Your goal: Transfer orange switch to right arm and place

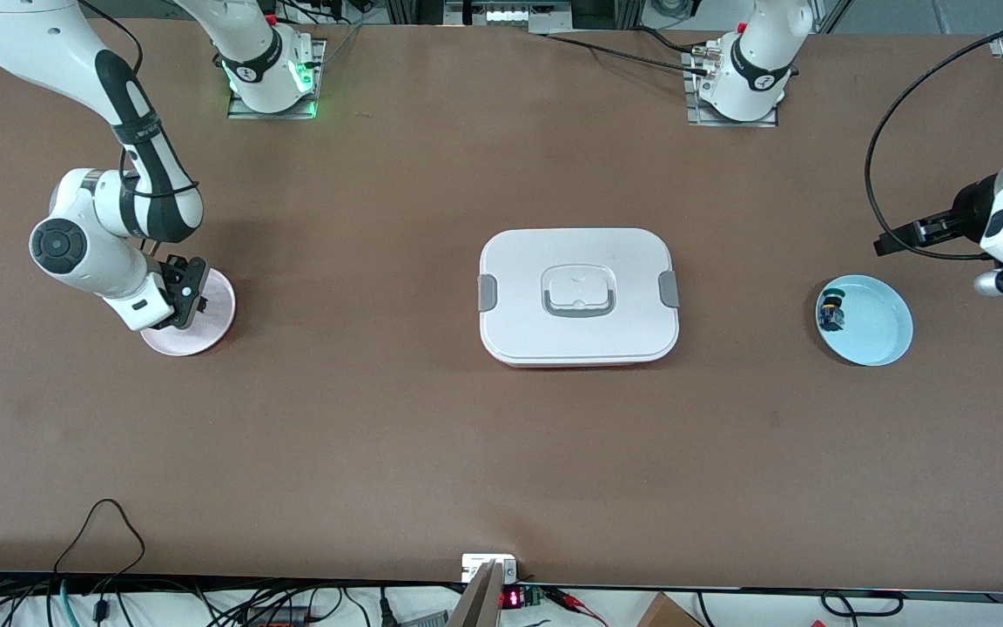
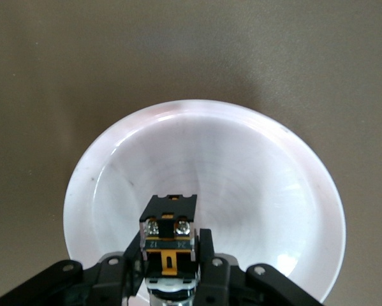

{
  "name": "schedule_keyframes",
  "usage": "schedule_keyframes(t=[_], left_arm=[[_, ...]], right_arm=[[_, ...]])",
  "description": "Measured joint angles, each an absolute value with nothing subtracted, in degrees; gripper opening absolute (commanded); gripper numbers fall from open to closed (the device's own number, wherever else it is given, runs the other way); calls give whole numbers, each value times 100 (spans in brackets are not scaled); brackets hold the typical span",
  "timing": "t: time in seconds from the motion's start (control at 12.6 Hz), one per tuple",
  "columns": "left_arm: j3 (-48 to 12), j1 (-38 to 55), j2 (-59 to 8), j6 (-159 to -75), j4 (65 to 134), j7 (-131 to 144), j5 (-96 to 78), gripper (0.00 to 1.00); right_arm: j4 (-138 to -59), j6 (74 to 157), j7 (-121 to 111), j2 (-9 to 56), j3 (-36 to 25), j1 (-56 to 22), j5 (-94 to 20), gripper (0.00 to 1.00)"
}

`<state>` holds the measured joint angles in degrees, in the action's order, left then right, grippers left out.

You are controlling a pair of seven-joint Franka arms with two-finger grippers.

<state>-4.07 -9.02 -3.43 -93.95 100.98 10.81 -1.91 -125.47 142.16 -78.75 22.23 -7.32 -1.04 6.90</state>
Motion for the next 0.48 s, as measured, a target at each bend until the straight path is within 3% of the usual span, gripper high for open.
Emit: schedule_keyframes(t=[0.48], left_arm=[[-512, -890, -193, -9418, 10095, 1080, -191, 100]], right_arm=[[-12709, 14536, -7931, 2214, -732, -101, 692, 10]])
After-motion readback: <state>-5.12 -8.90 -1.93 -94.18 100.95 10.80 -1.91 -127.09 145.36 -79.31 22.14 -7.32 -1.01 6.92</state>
